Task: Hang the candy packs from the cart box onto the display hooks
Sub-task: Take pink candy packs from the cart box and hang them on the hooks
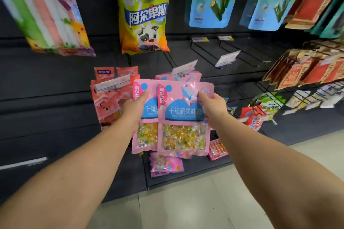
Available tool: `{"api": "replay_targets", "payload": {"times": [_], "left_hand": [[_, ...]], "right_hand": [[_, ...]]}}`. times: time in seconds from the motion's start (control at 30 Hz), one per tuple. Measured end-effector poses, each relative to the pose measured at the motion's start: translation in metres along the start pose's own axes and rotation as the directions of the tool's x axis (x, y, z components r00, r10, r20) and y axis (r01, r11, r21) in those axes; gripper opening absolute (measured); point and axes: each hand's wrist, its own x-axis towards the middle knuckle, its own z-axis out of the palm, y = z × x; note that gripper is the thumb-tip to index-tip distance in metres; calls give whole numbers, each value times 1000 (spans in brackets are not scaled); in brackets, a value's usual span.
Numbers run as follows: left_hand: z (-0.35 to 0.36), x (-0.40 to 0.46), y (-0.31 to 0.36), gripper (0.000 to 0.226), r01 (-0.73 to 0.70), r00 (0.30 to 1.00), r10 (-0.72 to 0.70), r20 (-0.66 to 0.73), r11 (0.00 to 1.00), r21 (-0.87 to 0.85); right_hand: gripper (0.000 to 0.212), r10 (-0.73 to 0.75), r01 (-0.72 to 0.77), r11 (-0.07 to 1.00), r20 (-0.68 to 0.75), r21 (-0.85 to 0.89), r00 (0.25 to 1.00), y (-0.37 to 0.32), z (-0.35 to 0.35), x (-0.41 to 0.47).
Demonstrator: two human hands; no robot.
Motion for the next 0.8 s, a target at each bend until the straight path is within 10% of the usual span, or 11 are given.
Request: {"api": "replay_targets", "payload": {"times": [0.8], "left_hand": [[-39, 2, -33, 35, -34, 928, 2, -372, 996, -79]], "right_hand": [[38, -22, 39, 995, 173, -93, 985, -7, 30, 87]]}}
